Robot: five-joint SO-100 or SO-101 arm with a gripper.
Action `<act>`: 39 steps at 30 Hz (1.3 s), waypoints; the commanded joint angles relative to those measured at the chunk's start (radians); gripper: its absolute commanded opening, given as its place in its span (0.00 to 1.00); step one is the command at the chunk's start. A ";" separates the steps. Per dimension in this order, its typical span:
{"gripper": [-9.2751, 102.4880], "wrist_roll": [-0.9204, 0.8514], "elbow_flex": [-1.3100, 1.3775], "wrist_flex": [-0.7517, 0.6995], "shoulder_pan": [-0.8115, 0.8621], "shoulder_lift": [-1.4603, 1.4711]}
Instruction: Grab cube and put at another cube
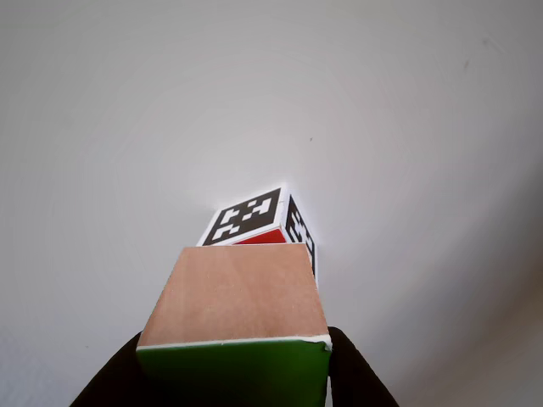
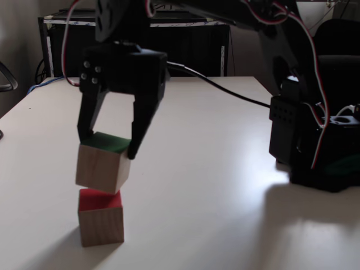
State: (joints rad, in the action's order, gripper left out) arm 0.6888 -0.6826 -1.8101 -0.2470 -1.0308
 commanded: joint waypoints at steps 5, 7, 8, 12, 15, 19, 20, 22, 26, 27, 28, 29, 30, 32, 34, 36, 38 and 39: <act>0.21 0.015 0.069 0.002 -0.011 0.000; 0.22 0.018 0.074 0.002 -0.017 0.000; 0.22 0.018 0.077 0.002 -0.021 0.002; 0.22 0.031 0.083 0.002 -0.031 0.012; 0.22 0.040 0.091 0.002 -0.031 0.031; 0.22 0.043 0.106 0.002 -0.025 0.054; 0.23 0.043 0.109 0.002 -0.023 0.058; 0.23 0.043 0.114 0.002 -0.021 0.064; 0.25 0.041 0.120 0.002 -0.020 0.064; 0.25 0.037 0.124 0.002 -0.020 0.066; 0.25 0.035 0.129 0.002 -0.020 0.069; 0.26 0.035 0.135 0.002 -0.018 0.071; 0.26 0.034 0.138 0.002 -0.018 0.072; 0.29 0.032 0.146 0.002 -0.017 0.078; 0.30 0.032 0.152 0.002 -0.015 0.086; 0.30 0.034 0.153 0.002 -0.014 0.092; 0.30 0.034 0.152 0.002 -0.014 0.098; 0.31 0.037 0.152 0.002 -0.012 0.101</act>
State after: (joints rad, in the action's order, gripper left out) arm 0.7225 -0.5798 -1.8116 -0.2700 -0.9250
